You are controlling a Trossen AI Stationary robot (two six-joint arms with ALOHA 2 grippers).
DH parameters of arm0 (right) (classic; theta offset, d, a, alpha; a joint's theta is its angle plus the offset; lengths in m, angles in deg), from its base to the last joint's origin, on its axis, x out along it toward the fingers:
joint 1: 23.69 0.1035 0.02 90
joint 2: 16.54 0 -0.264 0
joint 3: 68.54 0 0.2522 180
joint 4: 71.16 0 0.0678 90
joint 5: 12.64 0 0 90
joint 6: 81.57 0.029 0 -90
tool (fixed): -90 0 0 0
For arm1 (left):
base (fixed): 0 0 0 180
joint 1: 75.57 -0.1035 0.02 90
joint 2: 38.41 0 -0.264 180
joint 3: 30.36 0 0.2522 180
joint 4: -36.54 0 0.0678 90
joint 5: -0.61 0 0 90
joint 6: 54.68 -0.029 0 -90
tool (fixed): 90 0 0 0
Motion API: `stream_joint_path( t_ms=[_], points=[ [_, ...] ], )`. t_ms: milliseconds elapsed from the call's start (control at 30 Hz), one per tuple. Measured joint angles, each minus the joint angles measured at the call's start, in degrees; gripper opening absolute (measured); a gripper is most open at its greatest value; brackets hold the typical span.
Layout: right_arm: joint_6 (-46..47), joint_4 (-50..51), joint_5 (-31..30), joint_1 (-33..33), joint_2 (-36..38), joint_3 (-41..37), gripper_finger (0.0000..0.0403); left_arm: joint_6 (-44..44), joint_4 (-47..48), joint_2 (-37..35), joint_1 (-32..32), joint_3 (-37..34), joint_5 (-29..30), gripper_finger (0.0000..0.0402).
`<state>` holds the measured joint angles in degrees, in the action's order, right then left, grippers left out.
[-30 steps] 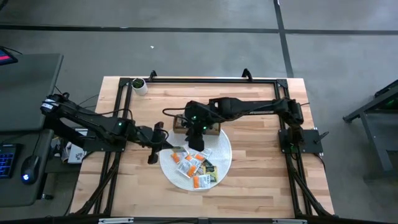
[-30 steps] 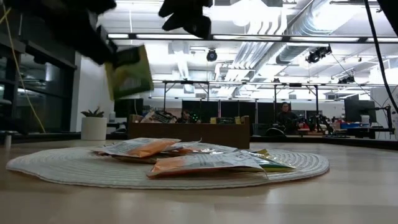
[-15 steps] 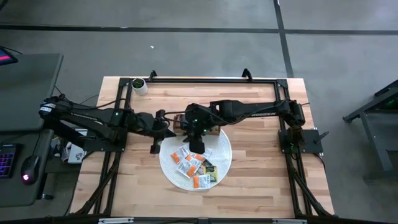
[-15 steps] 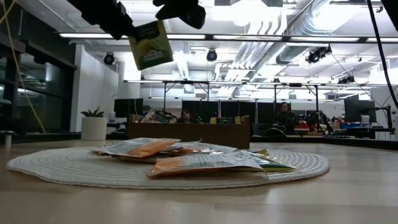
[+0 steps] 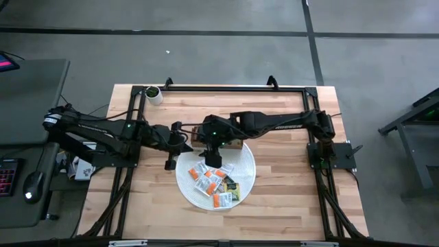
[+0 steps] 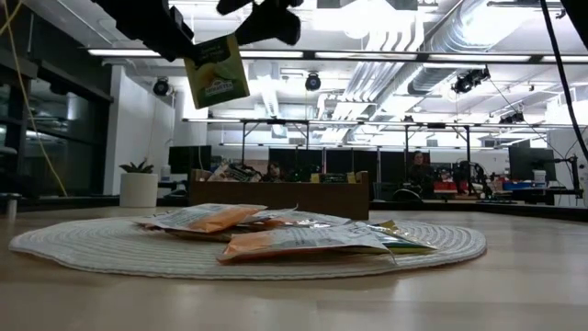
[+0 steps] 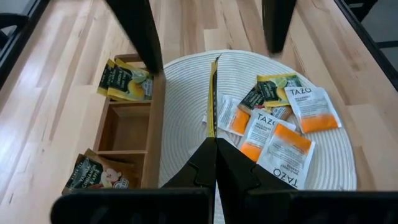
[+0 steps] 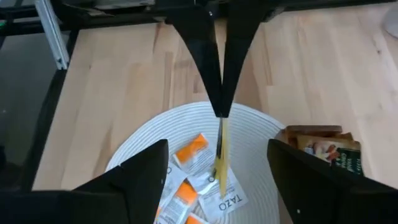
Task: Pick & Place Tea
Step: Put the yellow tea bag into the right section of the wooden organizer
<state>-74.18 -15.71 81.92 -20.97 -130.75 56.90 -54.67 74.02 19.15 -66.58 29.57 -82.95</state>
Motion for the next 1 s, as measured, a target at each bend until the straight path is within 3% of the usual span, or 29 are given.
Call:
stream_joint_path(
  t_ms=[233,1000],
  points=[
    [0.7,0.1,-0.7,-0.1,-1.4,-0.1,0.0248,-0.2,0.4,0.0,0.0,0.0,0.0,0.0],
    [3.3,-0.4,2.9,-0.8,-3.2,0.0,0.0103,-0.2,0.5,0.0,0.0,0.0,-1.2,0.0]
  ],
)
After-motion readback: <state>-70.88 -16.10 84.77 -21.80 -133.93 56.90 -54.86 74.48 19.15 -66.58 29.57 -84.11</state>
